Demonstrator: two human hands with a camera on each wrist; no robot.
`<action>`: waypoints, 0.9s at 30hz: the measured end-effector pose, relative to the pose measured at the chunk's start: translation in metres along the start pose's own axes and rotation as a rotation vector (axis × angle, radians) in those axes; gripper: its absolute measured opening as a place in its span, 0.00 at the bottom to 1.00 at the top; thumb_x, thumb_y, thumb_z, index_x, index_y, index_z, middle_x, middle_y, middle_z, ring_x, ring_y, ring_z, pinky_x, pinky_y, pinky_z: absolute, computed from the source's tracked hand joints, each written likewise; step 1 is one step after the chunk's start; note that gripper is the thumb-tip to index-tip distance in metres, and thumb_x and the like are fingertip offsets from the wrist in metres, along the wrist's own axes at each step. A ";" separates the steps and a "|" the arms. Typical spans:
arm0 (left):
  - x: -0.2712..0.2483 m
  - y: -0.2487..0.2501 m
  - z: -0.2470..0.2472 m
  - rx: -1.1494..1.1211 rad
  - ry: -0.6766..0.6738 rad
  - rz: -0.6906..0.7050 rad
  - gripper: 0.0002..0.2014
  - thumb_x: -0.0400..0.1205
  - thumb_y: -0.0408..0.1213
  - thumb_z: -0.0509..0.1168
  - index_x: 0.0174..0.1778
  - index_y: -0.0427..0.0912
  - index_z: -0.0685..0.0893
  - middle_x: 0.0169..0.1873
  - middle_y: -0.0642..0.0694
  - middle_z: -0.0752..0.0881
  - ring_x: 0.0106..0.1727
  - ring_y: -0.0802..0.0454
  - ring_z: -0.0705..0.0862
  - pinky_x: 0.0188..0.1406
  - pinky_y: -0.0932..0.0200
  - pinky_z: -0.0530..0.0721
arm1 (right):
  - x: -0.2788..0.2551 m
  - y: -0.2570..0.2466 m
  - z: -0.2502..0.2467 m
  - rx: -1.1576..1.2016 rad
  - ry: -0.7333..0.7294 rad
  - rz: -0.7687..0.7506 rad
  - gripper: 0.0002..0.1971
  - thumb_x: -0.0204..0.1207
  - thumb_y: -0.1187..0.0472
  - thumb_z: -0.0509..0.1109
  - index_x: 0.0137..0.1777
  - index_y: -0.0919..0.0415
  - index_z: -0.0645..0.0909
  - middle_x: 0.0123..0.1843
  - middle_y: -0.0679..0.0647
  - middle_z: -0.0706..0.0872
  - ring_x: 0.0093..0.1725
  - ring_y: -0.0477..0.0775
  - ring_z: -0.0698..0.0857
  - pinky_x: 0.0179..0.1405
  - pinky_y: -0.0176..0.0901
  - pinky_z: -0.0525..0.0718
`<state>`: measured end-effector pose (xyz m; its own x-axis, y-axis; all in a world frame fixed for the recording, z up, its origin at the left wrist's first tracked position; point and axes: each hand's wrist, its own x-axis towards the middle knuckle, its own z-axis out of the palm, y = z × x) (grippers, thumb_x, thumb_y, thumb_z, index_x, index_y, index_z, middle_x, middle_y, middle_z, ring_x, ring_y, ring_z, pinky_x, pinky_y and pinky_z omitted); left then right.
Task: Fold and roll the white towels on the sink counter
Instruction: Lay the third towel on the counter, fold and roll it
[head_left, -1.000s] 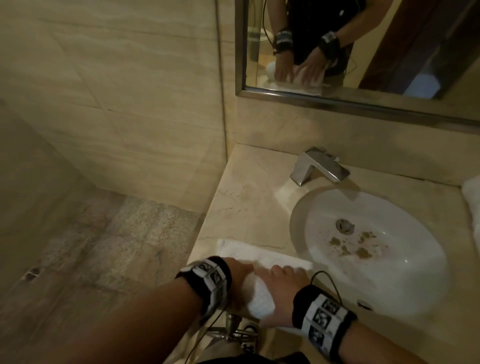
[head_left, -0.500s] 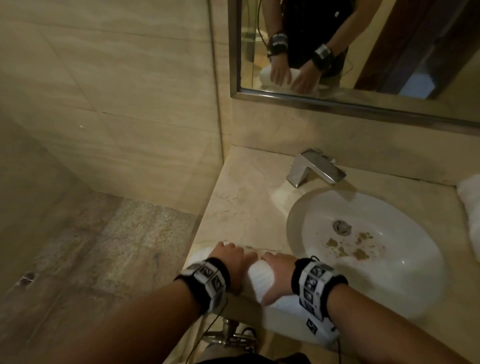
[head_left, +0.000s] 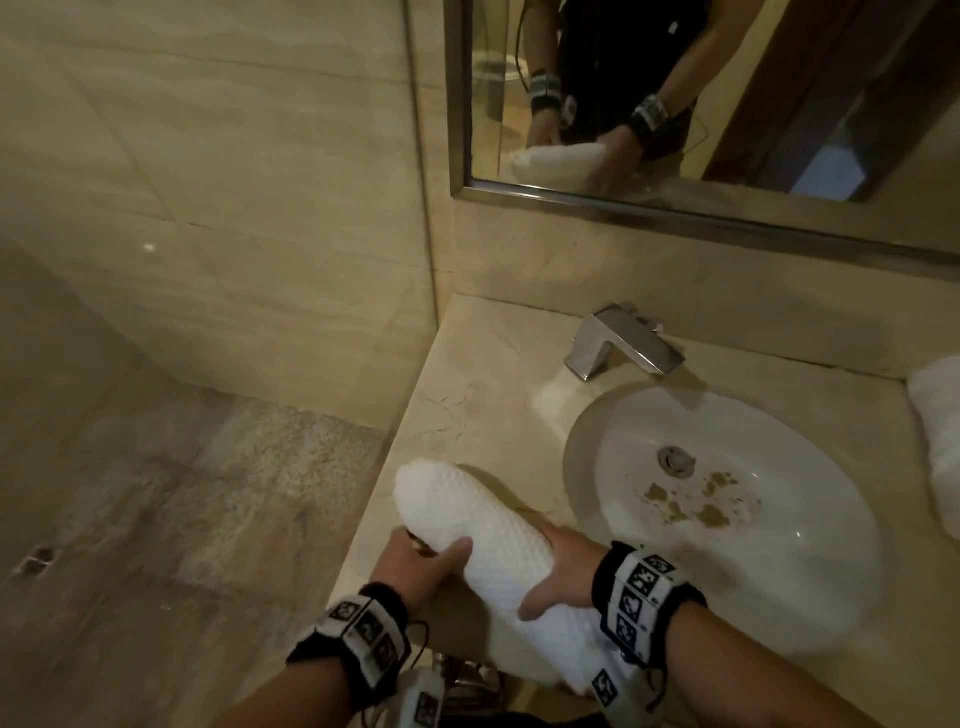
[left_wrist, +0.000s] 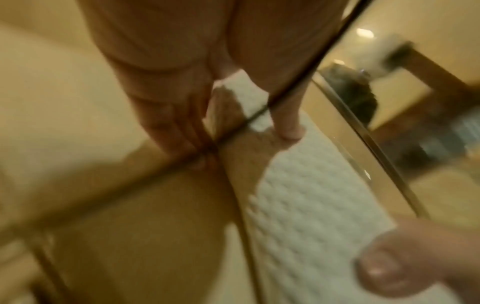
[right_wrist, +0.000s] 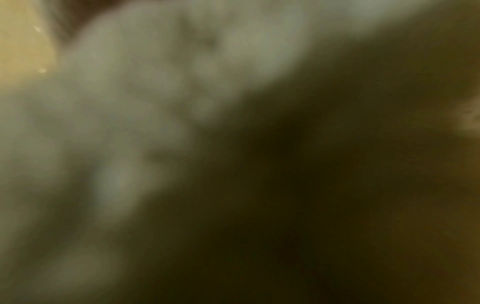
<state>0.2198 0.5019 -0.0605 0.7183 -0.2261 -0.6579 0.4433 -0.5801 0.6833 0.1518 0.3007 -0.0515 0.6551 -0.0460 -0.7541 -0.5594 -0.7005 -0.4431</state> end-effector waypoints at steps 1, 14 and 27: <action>0.007 -0.003 0.006 -0.147 -0.072 -0.029 0.39 0.58 0.63 0.80 0.62 0.46 0.81 0.60 0.44 0.86 0.59 0.46 0.85 0.64 0.46 0.80 | -0.002 0.000 0.001 0.035 -0.008 0.009 0.57 0.42 0.35 0.82 0.76 0.46 0.66 0.67 0.47 0.80 0.64 0.52 0.80 0.65 0.53 0.80; 0.040 0.066 0.052 -0.673 -0.085 -0.062 0.49 0.57 0.48 0.83 0.72 0.49 0.65 0.55 0.45 0.79 0.55 0.41 0.82 0.57 0.37 0.83 | -0.025 0.020 0.000 0.807 0.007 0.016 0.59 0.44 0.51 0.87 0.80 0.53 0.63 0.69 0.47 0.80 0.68 0.52 0.78 0.71 0.56 0.76; -0.008 0.187 0.213 -0.788 -0.454 0.192 0.42 0.59 0.45 0.82 0.71 0.43 0.76 0.63 0.36 0.85 0.60 0.33 0.85 0.58 0.27 0.81 | -0.129 0.178 -0.056 1.340 0.131 -0.417 0.59 0.49 0.49 0.89 0.77 0.51 0.57 0.73 0.53 0.80 0.72 0.59 0.78 0.64 0.57 0.80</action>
<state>0.1831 0.2281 0.0051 0.6122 -0.6445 -0.4581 0.6942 0.1608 0.7016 -0.0039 0.1415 -0.0059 0.8904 -0.1235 -0.4381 -0.3189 0.5175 -0.7940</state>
